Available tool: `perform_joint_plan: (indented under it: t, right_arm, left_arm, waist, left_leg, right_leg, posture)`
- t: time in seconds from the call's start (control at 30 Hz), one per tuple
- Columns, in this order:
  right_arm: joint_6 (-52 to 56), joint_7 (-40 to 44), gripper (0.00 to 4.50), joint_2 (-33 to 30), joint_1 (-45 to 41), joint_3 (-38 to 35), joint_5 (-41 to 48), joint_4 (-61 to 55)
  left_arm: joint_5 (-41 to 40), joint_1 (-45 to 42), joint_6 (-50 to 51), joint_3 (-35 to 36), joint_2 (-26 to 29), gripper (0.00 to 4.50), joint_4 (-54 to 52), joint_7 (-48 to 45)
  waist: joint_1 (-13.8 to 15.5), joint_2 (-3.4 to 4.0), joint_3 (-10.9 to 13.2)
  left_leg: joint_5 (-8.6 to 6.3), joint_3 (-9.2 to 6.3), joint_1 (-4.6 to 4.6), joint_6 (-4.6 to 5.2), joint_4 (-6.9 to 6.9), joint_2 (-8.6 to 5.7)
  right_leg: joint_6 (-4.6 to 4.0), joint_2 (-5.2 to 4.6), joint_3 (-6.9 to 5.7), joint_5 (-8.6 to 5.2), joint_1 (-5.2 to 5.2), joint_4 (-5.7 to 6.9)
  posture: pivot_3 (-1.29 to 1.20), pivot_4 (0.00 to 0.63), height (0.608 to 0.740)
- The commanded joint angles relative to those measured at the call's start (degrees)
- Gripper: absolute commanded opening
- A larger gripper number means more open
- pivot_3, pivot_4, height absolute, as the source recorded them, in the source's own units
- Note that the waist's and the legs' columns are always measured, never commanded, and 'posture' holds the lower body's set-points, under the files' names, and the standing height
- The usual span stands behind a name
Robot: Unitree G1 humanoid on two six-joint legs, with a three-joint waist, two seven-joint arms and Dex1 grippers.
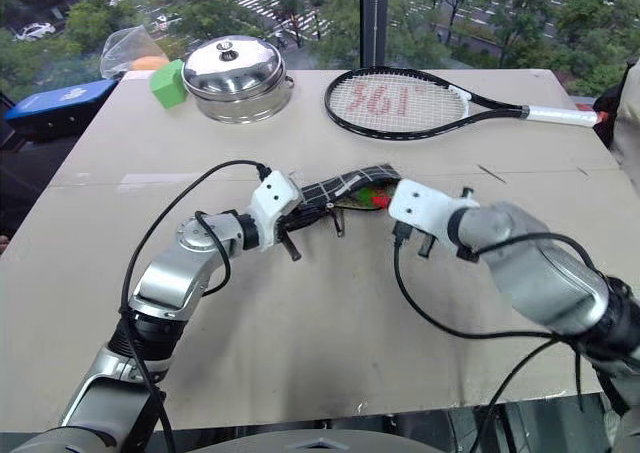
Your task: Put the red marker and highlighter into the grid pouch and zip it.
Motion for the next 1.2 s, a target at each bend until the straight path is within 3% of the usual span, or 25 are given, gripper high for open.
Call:
perform_joint_plan:
  t: [0.03, 0.23, 0.37, 0.5, 0.57, 0.67, 0.77, 0.9, 1.0, 1.2]
  right_arm:
    - [-6.45, 2.26, 0.2, 3.93, -5.37, 5.23, -5.48, 7.33]
    - [-19.92, 5.7, 0.2, 11.49, -11.85, 11.45, -13.63, 23.08]
    - [-29.83, 5.25, 1.97, 15.98, -12.39, 9.06, -15.58, 33.58]
    - [-27.26, 8.27, 3.86, 13.61, -8.54, -0.45, -11.38, 28.94]
    - [-18.96, 11.93, 3.86, 13.1, -5.25, -8.27, -4.33, 21.71]
    - [2.55, 17.22, 3.86, 15.54, 1.06, -27.72, 13.99, 5.99]
    - [13.42, 17.08, 3.86, 18.56, 6.88, -36.65, 22.82, -1.22]
    - [18.81, 10.97, 3.86, 23.23, 14.28, -37.48, 25.56, -6.18]
    - [18.74, 3.04, 3.86, 31.07, 17.67, -35.8, 24.22, -5.71]
    - [8.93, -6.72, 3.86, 39.58, 17.43, -33.43, 19.82, 4.57]
  left_arm:
    - [-0.83, 0.35, 0.08, -0.92, 0.11, 0.0, -4.84, -1.02]
    - [-1.43, 0.87, 0.15, -1.5, -0.49, 0.0, -6.52, -1.64]
    - [-2.03, 0.92, 0.92, -1.24, -1.04, 0.0, -6.6, -1.58]
    - [-3.14, 0.67, 3.57, 1.08, -1.29, 0.0, -5.28, -0.55]
    - [-3.49, 0.24, 4.13, 1.82, -1.14, 0.0, -4.61, -0.11]
    - [-4.47, -1.43, 4.93, 3.17, -1.39, 0.0, -2.41, 0.29]
    - [-5.24, -2.73, 5.37, 3.67, -1.69, 0.0, -1.01, 0.12]
    - [-5.45, -3.96, 5.05, 3.38, -1.55, 0.0, 0.39, -0.84]
    - [-5.71, -4.47, 5.13, 3.19, -1.33, 0.0, 0.65, -1.38]
    - [-6.32, -4.26, 5.9, 2.53, -0.73, 0.0, -0.68, -2.69]
  waist:
    - [0.16, 0.0, 0.0]
    - [0.25, 0.04, 0.03]
    - [0.24, 0.05, 0.03]
    - [0.78, 0.06, 0.04]
    - [1.29, 0.06, 0.04]
    - [1.66, 0.06, 0.05]
    - [1.5, 0.05, 0.03]
    - [1.3, 0.08, 0.04]
    - [1.16, 0.16, 0.07]
    - [1.41, 0.13, 0.05]
  left_leg:
    - [0.0, 0.01, -0.03, 0.0, 0.0, -0.02]
    - [0.12, 0.04, -0.02, -0.21, 0.01, -0.03]
    - [0.14, 0.06, -0.01, -0.23, 0.02, -0.01]
    - [0.16, 0.03, -0.06, -0.26, 0.03, -0.02]
    - [0.16, 0.02, -0.1, -0.26, 0.03, -0.02]
    - [0.15, -0.02, -0.11, -0.26, 0.01, -0.01]
    - [0.03, -0.14, -0.03, -0.06, 0.02, 0.01]
    - [-0.01, -0.16, 0.07, 0.0, 0.0, 0.0]
    - [0.0, -0.06, 0.06, 0.0, 0.0, -0.03]
    - [0.1, -0.05, 0.02, -0.17, 0.03, -0.03]
  right_leg:
    - [0.0, -0.02, 0.0, 0.0, -0.01, 0.0]
    - [0.0, -0.07, -0.02, 0.01, -0.01, 0.06]
    - [-0.01, -0.04, -0.04, 0.02, -0.01, 0.09]
    - [0.0, -0.11, -0.03, 0.02, -0.01, 0.07]
    - [0.0, -0.13, -0.03, 0.03, 0.0, 0.06]
    - [0.0, -0.14, -0.07, 0.04, 0.0, 0.08]
    - [-0.01, -0.19, -0.18, 0.05, 0.09, 0.11]
    - [-0.03, -0.19, -0.16, 0.04, 0.17, 0.11]
    - [-0.03, -0.15, -0.01, 0.05, 0.08, 0.18]
    - [-0.02, -0.04, -0.02, 0.05, 0.03, 0.19]
  posture:
    - [0.0, 0.15, 0.74]
    - [0.0, 0.15, 0.74]
    - [0.0, 0.15, 0.74]
    - [0.0, 0.15, 0.74]
    - [0.0, 0.15, 0.74]
    - [0.0, 0.15, 0.74]
    - [0.0, 0.15, 0.74]
    - [0.0, 0.15, 0.74]
    - [0.0, 0.15, 0.74]
    - [0.0, 0.15, 0.74]
